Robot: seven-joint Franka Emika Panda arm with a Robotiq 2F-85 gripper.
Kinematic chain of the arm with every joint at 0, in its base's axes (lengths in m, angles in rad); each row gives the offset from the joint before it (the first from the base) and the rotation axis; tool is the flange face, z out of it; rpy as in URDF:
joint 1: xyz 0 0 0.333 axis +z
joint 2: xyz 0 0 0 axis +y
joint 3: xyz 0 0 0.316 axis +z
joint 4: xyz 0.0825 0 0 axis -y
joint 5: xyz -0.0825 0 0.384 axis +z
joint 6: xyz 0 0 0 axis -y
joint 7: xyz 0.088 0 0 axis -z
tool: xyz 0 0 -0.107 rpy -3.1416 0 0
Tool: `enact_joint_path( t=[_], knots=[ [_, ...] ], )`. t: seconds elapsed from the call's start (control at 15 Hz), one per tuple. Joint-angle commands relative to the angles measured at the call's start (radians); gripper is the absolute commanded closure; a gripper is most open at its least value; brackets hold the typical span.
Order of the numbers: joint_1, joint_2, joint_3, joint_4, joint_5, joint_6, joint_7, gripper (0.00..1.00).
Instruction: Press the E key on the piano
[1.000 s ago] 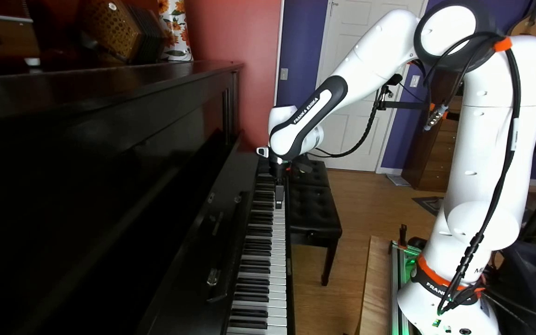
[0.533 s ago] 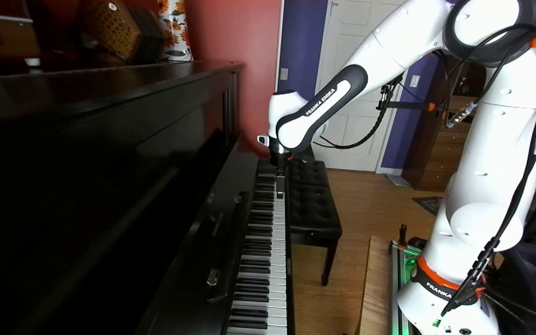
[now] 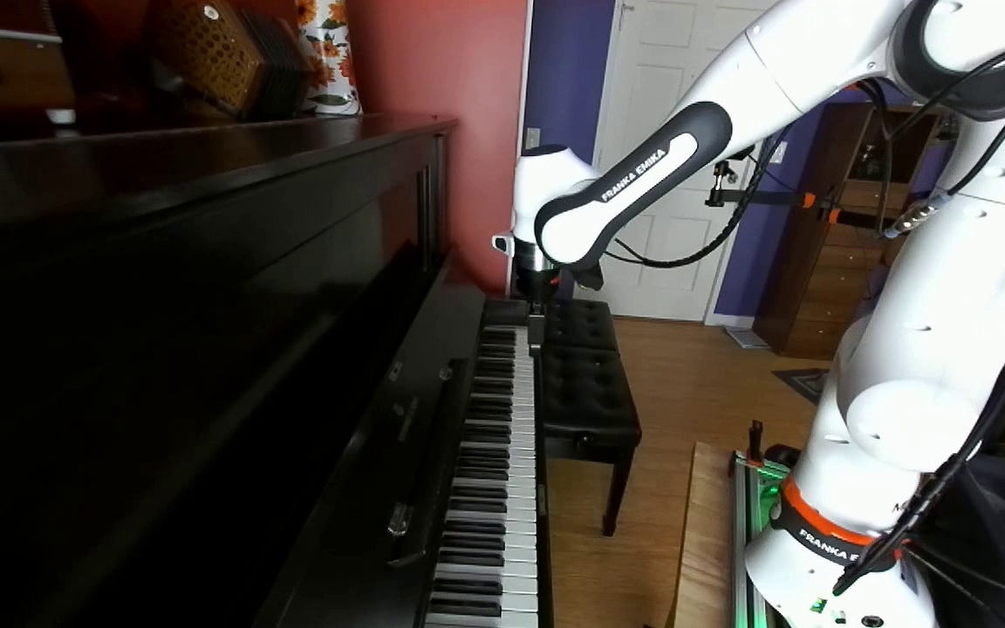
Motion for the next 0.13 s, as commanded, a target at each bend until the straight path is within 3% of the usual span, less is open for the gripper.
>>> enact_joint_path(
  t=[0.0, 0.07],
  knots=[
    [0.024, -0.006, -0.023, -0.003, -0.004, -0.003, 0.003, 0.00],
    [0.024, -0.009, -0.023, -0.006, -0.004, -0.004, 0.004, 0.00]
  ],
)
